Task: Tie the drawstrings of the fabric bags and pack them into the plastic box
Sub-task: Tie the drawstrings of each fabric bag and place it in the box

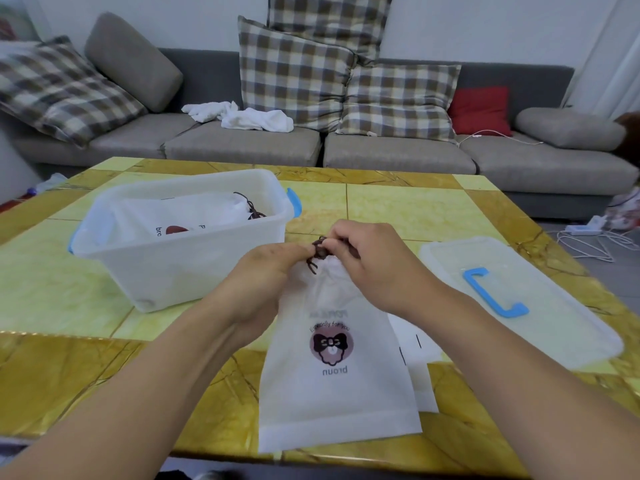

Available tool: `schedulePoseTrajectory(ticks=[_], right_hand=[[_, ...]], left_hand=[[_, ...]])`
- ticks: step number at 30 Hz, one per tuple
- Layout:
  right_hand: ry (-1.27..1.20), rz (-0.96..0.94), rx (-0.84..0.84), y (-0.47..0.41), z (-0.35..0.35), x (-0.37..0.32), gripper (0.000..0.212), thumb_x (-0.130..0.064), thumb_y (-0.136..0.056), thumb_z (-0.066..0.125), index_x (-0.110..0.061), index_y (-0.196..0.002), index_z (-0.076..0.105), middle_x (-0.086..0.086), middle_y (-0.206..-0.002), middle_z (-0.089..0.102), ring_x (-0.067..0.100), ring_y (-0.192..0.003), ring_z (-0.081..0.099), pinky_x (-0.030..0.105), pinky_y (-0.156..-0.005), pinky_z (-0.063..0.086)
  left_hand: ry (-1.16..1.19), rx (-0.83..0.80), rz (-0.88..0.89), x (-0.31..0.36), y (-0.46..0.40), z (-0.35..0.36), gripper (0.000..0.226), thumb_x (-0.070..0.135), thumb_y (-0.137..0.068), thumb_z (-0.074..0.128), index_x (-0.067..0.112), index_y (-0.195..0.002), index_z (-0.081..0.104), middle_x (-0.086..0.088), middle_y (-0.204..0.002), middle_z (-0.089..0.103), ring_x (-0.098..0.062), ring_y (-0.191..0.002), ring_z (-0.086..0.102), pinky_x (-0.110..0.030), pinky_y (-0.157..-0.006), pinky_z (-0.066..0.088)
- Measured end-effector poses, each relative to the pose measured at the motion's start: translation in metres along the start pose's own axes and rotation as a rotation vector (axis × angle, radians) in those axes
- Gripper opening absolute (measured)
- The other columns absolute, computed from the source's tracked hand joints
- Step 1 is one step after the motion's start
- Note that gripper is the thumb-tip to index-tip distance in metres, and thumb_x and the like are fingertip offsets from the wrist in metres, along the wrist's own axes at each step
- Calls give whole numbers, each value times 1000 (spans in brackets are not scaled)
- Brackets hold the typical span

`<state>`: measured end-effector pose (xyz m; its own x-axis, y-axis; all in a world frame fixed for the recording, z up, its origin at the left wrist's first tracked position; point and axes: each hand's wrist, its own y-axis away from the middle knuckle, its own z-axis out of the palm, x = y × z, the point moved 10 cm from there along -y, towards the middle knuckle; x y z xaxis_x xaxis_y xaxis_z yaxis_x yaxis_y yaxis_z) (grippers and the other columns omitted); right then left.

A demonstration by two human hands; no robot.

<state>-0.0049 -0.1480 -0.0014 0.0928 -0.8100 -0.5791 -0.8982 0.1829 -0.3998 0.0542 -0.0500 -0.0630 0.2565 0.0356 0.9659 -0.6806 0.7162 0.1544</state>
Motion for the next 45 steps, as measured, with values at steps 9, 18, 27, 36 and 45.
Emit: schedulePoseTrajectory(ticks=[9, 18, 27, 36, 45], right_hand=[[11, -28, -18, 2, 7, 2, 22, -16, -101, 54, -10, -80, 56, -9, -59, 43, 13, -57, 36, 28, -56, 35], [-68, -16, -31, 7, 5, 2, 21, -13, -100, 55, -5, -81, 59, 16, -71, 57, 24, -65, 43, 26, -57, 33], [-106, 30, -53, 9, 8, 7, 19, -14, -101, 55, -9, -83, 62, 4, -71, 62, 19, -62, 43, 21, -56, 34], [-390, 124, -91, 9, 10, 10, 23, -20, -102, 53, -11, -88, 68, 27, -89, 63, 20, -73, 45, 35, -69, 36], [-689, 291, -91, 13, 19, 21, 28, -16, -105, 50, -10, -85, 68, -4, -69, 56, 10, -67, 48, 17, -61, 39]], left_hand=[[-58, -78, -96, -11, -4, 5, 46, 50, -88, 66, 4, -90, 70, -9, -93, 71, -24, -84, 65, -36, -79, 49], [-509, -43, 289, 27, 3, 1, 25, 24, -98, 61, 3, -92, 73, -8, -80, 67, -10, -69, 52, -19, -65, 41], [-501, -21, 312, 36, 7, -4, 5, 4, -86, 74, 4, -91, 76, -10, -83, 76, -9, -66, 66, -20, -64, 53], [-528, 99, 264, 33, 8, -16, 11, 11, -86, 73, 6, -77, 77, -13, -75, 74, -9, -63, 58, -18, -60, 46], [-446, 127, 401, 44, 15, -14, 6, 4, -90, 69, 9, -93, 72, -7, -82, 76, -9, -70, 67, -19, -64, 53]])
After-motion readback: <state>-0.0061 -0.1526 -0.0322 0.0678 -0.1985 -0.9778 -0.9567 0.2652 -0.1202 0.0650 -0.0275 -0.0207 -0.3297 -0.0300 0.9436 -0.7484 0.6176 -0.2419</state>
